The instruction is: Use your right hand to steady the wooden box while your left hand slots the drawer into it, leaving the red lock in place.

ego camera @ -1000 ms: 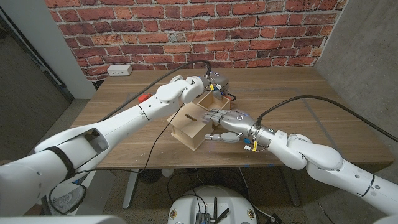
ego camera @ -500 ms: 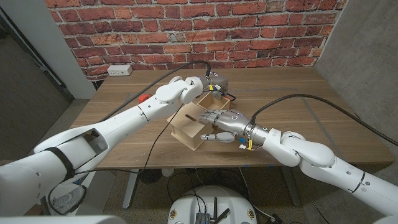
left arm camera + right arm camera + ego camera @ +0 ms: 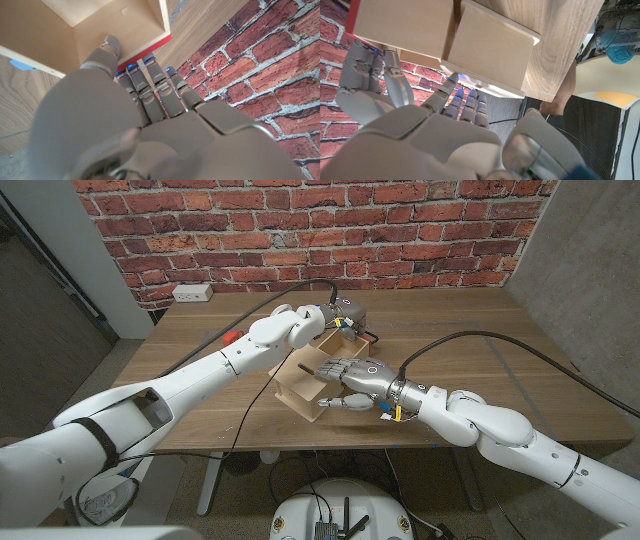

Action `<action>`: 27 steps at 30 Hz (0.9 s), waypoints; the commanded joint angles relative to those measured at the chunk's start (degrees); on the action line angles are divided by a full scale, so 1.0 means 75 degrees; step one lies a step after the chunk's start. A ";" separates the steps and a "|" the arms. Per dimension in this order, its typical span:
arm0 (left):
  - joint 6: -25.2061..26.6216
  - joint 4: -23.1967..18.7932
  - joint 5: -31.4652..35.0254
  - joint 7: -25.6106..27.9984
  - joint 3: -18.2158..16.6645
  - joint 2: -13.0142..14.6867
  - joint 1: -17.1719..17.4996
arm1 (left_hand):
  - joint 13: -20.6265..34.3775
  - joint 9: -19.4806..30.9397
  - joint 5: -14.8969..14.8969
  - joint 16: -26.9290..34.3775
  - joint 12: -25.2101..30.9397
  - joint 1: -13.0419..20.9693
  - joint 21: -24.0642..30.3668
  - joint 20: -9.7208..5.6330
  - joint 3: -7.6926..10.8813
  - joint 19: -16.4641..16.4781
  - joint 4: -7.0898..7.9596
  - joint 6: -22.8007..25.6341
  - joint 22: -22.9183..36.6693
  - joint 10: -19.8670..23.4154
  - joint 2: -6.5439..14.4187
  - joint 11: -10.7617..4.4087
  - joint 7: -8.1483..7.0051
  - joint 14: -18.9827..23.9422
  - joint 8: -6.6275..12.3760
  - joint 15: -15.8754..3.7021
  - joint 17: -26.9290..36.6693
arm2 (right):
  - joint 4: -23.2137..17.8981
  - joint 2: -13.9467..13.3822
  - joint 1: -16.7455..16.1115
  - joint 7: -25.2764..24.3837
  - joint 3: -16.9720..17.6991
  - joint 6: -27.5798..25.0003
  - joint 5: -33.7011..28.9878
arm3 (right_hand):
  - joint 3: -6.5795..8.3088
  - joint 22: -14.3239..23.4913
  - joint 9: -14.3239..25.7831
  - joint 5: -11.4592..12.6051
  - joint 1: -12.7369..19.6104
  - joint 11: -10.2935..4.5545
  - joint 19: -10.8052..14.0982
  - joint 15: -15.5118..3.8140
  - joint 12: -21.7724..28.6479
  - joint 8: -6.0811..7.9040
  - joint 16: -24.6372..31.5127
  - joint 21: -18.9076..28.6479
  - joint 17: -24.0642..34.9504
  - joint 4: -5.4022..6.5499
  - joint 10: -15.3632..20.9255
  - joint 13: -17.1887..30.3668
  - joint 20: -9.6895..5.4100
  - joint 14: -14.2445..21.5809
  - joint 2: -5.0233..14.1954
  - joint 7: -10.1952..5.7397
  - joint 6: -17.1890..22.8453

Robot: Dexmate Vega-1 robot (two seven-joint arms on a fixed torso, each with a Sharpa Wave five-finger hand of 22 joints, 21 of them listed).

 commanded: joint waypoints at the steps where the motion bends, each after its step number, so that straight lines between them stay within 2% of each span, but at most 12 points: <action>1: -0.0021 -0.0071 0.0007 0.0063 -0.0049 0.0071 0.0074 | 0.0040 0.0119 0.0033 0.0038 -0.0007 0.0354 -0.0032 -0.1155 -0.0016 -0.0036 0.0010 0.0231 0.0016 0.0047 0.0393 -0.0009 0.0136 0.0217 0.0061 -0.0512 0.0040 | 0.0036 0.0067 0.0061 0.0134 -0.0095 0.0026 0.0040 | -0.0005 0.0043 0.0046 0.0051 0.0043 0.0010 0.0053 0.0004 0.0033 0.0044 0.0057 0.0024 0.0019 0.0049 0.0060 0.0045 -0.0018 0.0091 0.0071 -0.0009 0.0062; 15: 0.0032 -0.0150 -0.0009 -0.0062 -0.0103 0.0140 0.0128 | 0.0040 0.0119 0.0038 0.0035 -0.0008 0.0359 -0.0029 -0.1151 -0.0028 -0.0038 0.0010 0.0232 0.0016 0.0049 0.0395 -0.0010 0.0141 0.0209 0.0062 -0.0512 0.0040 | -0.0118 0.0072 0.0064 0.0655 -0.0148 -0.0225 0.0119 | -0.0005 0.0043 0.0046 0.0051 0.0043 0.0010 0.0053 0.0004 0.0033 0.0044 0.0057 0.0024 0.0019 0.0049 0.0060 0.0045 -0.0018 0.0091 0.0071 -0.0009 0.0062; 27: 0.0108 -0.0166 -0.0013 -0.0220 -0.0134 0.0176 0.0121 | 0.0042 0.0119 0.0041 0.0034 -0.0002 0.0362 -0.0025 -0.1148 -0.0039 -0.0032 0.0012 0.0237 0.0017 0.0065 0.0401 -0.0007 0.0146 0.0206 0.0064 -0.0512 0.0040 | -0.0179 0.0065 0.0052 0.0764 -0.0175 -0.0294 0.0099 | -0.0005 0.0043 0.0046 0.0051 0.0043 0.0010 0.0053 0.0004 0.0033 0.0044 0.0057 0.0024 0.0019 0.0049 0.0060 0.0045 -0.0018 0.0091 0.0071 -0.0009 0.0062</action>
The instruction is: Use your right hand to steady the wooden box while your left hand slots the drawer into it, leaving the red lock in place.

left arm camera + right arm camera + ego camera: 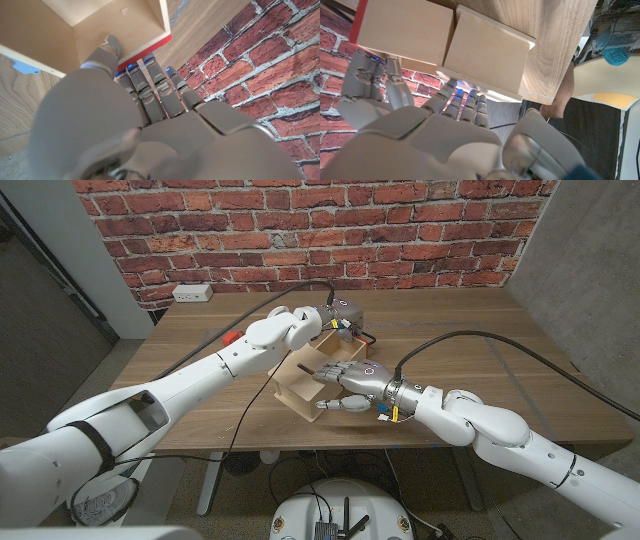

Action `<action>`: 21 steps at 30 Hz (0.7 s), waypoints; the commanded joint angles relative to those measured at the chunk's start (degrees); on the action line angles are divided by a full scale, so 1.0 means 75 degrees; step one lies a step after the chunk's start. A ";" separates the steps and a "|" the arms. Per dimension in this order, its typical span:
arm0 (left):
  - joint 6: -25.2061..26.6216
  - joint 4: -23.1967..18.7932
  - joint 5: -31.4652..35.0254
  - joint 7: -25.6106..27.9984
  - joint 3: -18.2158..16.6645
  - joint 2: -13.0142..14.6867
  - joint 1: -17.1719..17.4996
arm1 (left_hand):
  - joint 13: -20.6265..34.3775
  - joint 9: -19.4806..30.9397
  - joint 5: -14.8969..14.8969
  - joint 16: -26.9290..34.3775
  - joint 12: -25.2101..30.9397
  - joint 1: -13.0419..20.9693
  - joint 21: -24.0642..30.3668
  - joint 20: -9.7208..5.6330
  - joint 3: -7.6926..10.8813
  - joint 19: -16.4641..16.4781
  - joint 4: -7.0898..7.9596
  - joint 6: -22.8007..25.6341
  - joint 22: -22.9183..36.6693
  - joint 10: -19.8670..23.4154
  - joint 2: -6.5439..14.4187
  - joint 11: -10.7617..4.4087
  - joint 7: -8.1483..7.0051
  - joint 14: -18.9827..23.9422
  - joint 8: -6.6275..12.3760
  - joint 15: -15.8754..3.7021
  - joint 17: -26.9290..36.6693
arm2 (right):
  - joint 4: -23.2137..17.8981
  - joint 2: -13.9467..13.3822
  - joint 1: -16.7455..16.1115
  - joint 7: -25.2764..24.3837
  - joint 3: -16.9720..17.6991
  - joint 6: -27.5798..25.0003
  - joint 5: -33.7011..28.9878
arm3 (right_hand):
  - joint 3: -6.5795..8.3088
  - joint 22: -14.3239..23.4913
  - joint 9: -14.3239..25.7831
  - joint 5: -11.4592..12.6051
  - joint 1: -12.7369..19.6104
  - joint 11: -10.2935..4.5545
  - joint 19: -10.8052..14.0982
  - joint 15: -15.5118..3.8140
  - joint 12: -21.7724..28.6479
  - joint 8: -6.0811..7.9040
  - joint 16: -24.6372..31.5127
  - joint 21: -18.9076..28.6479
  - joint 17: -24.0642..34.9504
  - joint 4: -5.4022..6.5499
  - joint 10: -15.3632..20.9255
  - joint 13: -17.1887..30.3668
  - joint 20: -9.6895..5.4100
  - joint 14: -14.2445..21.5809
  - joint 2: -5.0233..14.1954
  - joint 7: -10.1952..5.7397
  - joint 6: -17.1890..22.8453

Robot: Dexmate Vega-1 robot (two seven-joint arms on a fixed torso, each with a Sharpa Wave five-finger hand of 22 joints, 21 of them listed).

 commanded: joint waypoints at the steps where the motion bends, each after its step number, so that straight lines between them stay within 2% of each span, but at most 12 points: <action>1: 0.0069 -0.0038 -0.0011 -0.0145 -0.0039 0.0050 0.0013 | 0.0037 0.0119 0.0065 0.0045 -0.0002 0.0314 -0.0024 -0.1148 -0.0031 -0.0030 0.0021 0.0230 0.0017 0.0065 0.0407 -0.0009 0.0154 0.0205 0.0064 -0.0512 0.0042 | -0.0089 0.0002 -0.0018 0.0225 -0.0037 -0.0132 -0.0012 | -0.0005 0.0044 0.0046 0.0051 0.0043 0.0010 0.0065 0.0004 0.0033 0.0044 0.0057 0.0041 0.0019 0.0050 0.0060 0.0045 -0.0008 0.0091 0.0071 -0.0009 0.0062; 21: -0.0299 0.0300 -0.0236 -0.0109 -0.0021 0.0070 -0.0165 | 0.0035 0.0119 0.0069 0.0045 -0.0017 0.0325 -0.0018 -0.1148 -0.0050 -0.0013 0.0019 0.0215 0.0018 0.0034 0.0408 -0.0010 0.0138 0.0206 0.0059 -0.0512 0.0042 | -0.0093 0.0022 -0.0014 0.0209 -0.0073 -0.0185 -0.0092 | -0.0005 0.0044 0.0046 0.0051 0.0043 0.0010 0.0065 0.0004 0.0033 0.0044 0.0057 0.0041 0.0019 0.0050 0.0060 0.0045 -0.0008 0.0091 0.0071 -0.0009 0.0062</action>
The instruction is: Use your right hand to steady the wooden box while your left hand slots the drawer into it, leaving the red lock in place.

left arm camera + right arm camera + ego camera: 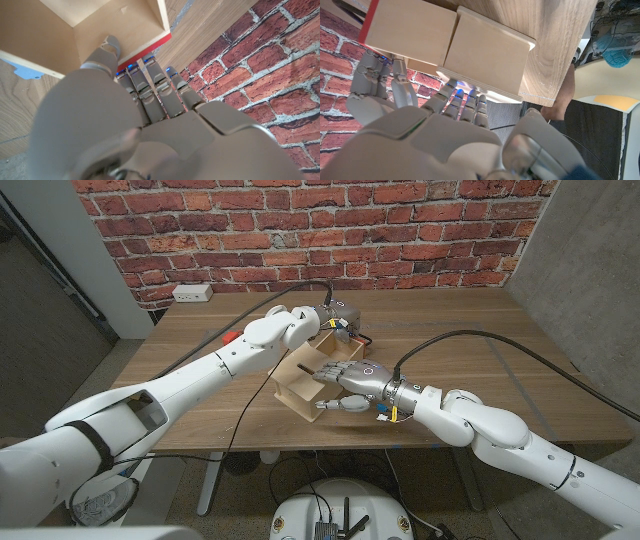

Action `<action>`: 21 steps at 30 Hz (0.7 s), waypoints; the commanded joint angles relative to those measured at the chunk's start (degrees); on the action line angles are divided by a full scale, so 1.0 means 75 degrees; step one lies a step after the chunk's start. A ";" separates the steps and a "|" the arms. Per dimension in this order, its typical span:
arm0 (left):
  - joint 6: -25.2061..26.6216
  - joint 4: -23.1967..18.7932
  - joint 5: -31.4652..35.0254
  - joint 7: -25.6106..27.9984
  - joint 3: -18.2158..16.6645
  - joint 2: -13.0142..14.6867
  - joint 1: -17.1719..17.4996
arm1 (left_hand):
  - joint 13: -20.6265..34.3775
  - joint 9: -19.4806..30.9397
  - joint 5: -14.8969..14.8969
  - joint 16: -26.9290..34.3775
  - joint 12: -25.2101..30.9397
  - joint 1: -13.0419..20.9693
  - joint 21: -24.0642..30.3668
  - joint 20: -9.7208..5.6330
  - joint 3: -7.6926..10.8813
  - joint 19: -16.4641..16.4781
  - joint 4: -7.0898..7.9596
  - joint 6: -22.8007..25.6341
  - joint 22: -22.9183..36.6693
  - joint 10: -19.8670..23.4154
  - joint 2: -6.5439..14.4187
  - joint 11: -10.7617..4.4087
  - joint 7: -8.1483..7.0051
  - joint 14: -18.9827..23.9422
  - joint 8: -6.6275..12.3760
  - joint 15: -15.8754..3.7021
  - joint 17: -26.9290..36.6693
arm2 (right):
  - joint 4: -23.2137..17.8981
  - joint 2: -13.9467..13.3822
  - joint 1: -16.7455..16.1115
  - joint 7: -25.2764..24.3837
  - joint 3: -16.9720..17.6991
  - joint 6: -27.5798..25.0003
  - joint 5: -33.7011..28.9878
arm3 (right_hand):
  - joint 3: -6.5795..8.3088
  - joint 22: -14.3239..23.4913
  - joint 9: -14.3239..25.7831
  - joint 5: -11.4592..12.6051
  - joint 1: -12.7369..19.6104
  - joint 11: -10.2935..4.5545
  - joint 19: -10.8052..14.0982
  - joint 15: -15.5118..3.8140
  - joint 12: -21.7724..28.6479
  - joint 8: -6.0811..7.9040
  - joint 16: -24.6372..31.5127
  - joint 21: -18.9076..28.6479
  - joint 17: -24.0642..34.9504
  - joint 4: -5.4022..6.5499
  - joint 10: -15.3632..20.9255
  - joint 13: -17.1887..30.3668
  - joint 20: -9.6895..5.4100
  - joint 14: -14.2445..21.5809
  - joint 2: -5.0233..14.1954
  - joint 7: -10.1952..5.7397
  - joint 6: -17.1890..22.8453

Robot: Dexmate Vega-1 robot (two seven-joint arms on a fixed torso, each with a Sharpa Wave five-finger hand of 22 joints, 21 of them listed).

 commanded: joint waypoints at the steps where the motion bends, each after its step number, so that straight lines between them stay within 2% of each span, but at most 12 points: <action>1: -0.0238 0.0202 -0.0111 0.0047 0.0009 0.0038 -0.0120 | 0.0038 0.0119 0.0048 0.0035 -0.0002 0.0347 -0.0018 -0.1148 0.0013 -0.0012 -0.0003 0.0216 0.0019 0.0034 0.0386 -0.0010 0.0141 0.0135 0.0060 -0.0443 0.0039 | 0.0007 0.0019 0.0006 0.0000 -0.0025 -0.0019 -0.0030 | -0.0005 0.0047 0.0046 0.0051 0.0043 0.0010 0.0069 0.0004 0.0033 0.0044 0.0057 0.0056 0.0019 0.0050 0.0060 0.0045 -0.0034 0.0091 0.0071 -0.0009 0.0062; 21: -0.0466 0.0363 -0.0144 0.0110 0.0034 0.0085 -0.0204 | 0.0039 0.0119 0.0051 0.0032 0.0001 0.0357 -0.0018 -0.1149 0.0002 -0.0004 0.0000 0.0216 0.0019 0.0034 0.0397 -0.0012 0.0135 0.0122 0.0061 -0.0444 0.0038 | 0.0050 0.0075 0.0064 0.0000 -0.0076 -0.0027 -0.0053 | -0.0005 0.0047 0.0046 0.0051 0.0043 0.0010 0.0069 0.0004 0.0033 0.0044 0.0057 0.0056 0.0019 0.0050 0.0060 0.0045 -0.0034 0.0091 0.0071 -0.0009 0.0062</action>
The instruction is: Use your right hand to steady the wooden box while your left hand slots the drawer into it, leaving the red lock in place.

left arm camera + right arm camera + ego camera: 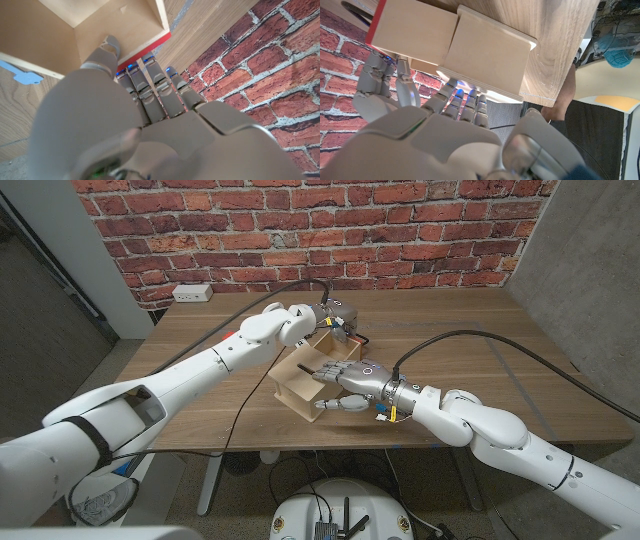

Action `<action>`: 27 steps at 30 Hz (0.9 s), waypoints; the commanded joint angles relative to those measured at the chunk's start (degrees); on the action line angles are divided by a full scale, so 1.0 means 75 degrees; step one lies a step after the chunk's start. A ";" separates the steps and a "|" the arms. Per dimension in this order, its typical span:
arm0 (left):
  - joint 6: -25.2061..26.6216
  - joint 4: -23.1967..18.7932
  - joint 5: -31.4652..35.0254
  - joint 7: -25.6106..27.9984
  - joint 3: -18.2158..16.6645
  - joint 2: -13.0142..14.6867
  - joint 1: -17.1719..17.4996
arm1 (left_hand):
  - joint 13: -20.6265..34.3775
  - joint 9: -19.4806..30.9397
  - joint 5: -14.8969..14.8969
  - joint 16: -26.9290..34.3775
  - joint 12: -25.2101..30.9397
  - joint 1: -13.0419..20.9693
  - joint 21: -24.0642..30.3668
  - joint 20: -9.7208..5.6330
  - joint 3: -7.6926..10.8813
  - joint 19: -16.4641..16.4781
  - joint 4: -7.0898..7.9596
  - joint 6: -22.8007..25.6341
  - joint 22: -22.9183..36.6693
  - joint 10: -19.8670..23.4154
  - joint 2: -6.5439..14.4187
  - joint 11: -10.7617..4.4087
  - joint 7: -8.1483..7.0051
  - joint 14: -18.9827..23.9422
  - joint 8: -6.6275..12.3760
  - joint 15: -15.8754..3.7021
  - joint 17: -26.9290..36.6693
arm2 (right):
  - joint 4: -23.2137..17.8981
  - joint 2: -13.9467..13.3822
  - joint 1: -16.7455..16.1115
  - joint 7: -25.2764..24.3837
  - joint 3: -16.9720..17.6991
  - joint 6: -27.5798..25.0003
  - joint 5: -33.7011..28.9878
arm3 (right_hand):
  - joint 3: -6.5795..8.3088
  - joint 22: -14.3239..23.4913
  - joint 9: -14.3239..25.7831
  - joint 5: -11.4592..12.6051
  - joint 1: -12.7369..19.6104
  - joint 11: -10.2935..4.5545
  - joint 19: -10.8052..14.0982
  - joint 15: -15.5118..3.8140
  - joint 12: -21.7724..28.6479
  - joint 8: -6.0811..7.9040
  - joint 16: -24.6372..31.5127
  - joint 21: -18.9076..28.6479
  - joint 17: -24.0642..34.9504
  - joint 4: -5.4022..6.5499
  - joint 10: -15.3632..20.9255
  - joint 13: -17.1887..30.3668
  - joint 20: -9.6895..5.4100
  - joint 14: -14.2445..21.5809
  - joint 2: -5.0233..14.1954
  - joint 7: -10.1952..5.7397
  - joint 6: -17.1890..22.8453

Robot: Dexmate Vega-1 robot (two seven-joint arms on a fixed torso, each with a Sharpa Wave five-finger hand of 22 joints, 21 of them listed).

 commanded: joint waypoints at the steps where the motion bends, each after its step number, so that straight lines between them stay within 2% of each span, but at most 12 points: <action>1: -0.0175 0.0115 -0.0038 0.0051 0.0035 0.0023 -0.0064 | 0.0039 0.0119 0.0057 0.0032 0.0001 0.0354 -0.0018 -0.1149 0.0010 -0.0004 0.0012 0.0222 0.0019 0.0035 0.0400 -0.0011 0.0127 0.0094 0.0063 -0.0416 0.0044 | 0.0029 0.0026 0.0023 -0.0017 -0.0024 -0.0002 -0.0008 | -0.0005 0.0034 0.0046 0.0051 0.0043 0.0010 0.0055 0.0004 0.0033 0.0044 0.0057 0.0024 0.0019 0.0049 0.0060 0.0045 -0.0015 0.0091 0.0071 -0.0009 0.0062; 27: -0.1124 0.0664 -0.0344 0.0124 0.0107 0.0040 -0.0373 | 0.0039 0.0119 0.0060 0.0020 -0.0002 0.0365 -0.0022 -0.1155 -0.0013 -0.0007 0.0014 0.0204 0.0019 0.0007 0.0409 -0.0013 0.0110 0.0051 0.0060 -0.0416 0.0040 | 0.0111 0.0065 0.0101 -0.0063 -0.0078 0.0037 -0.0026 | -0.0005 0.0034 0.0046 0.0051 0.0043 0.0010 0.0055 0.0004 0.0033 0.0044 0.0057 0.0024 0.0019 0.0049 0.0060 0.0045 -0.0015 0.0091 0.0071 -0.0009 0.0062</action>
